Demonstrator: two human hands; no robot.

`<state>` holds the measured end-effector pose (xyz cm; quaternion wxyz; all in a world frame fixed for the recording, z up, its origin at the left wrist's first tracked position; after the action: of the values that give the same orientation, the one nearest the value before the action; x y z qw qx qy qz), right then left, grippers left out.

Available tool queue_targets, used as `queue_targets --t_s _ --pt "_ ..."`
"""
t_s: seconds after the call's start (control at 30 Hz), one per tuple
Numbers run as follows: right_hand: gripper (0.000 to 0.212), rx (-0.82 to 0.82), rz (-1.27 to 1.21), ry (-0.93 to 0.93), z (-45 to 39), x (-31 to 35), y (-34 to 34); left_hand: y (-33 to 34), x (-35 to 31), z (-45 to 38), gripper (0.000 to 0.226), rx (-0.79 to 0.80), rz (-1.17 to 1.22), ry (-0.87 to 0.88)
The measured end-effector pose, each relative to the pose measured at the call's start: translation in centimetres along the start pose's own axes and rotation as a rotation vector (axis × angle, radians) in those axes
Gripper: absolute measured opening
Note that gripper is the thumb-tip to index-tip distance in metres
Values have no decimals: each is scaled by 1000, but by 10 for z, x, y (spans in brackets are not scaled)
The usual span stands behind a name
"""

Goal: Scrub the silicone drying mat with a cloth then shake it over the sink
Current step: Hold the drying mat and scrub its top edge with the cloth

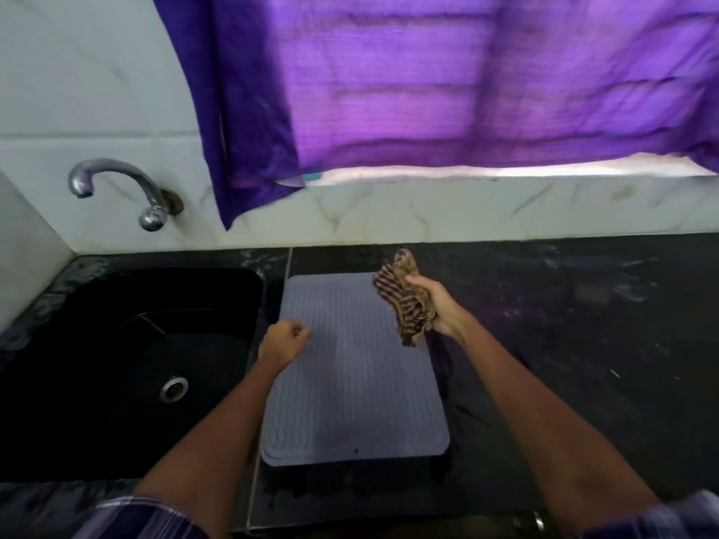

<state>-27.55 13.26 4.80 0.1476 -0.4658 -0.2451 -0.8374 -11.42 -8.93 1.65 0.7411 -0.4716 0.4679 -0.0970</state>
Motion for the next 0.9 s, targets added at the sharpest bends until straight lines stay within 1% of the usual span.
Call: queue_targets --t_s 0.03,0.1,0.17,0.23,0.3,0.37,0.4,0.5,0.53,0.57,0.63,0.7,0.77,0.83,0.9 --pt "27 41 -13 4 -6 -3 15 -4 1 -6 29 20 -32 22" --pt "29 67 22 15 -19 -10 40 -10 6 -17 29 56 -154 57" --pt "32 30 127 24 -37 -18 59 -17 19 -30 25 70 -277 75" --pt "32 -91 383 -11 -56 -22 73 -24 37 -47 23 36 -358 47" --pt "22 -276 614 -110 -75 -21 86 -32 53 -68 27 -17 -407 -4" --pt "23 -424 724 -236 -99 -16 99 -34 63 -94 37 16 -463 26" --pt "25 -446 819 -308 -113 -12 107 -33 66 -109 47 62 -492 59" --pt "33 -402 1267 -567 -156 -10 141 -27 64 -148 81 171 -486 138" --pt "35 -368 1407 -594 -171 -14 153 -21 62 -158 94 192 -448 164" --pt "35 -314 1540 -563 -186 -20 164 -15 58 -168 107 221 -414 198" --pt "34 -197 1747 -412 -212 -41 182 -1 56 -180 126 291 -422 272" --pt "33 -180 1830 -386 -219 -50 185 5 54 -186 135 321 -497 320" --pt "34 -178 1841 -424 -221 -48 185 5 53 -195 138 337 -566 336" --pt "34 -169 1817 -428 -218 -42 189 5 52 -198 137 352 -648 347" --pt "33 -204 1810 -402 -207 -42 199 2 51 -199 130 397 -685 327"
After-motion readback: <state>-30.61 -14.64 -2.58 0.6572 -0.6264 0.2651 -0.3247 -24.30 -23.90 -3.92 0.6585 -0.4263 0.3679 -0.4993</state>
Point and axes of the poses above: each hand's wrist, its own z-axis away from the middle knuckle, its own y-axis out of the palm, x = y × z, the point moved 3 cm from there along -z, towards the middle knuckle, and after that the axes turned 4 degrees about -x, right-handed, at the moved point
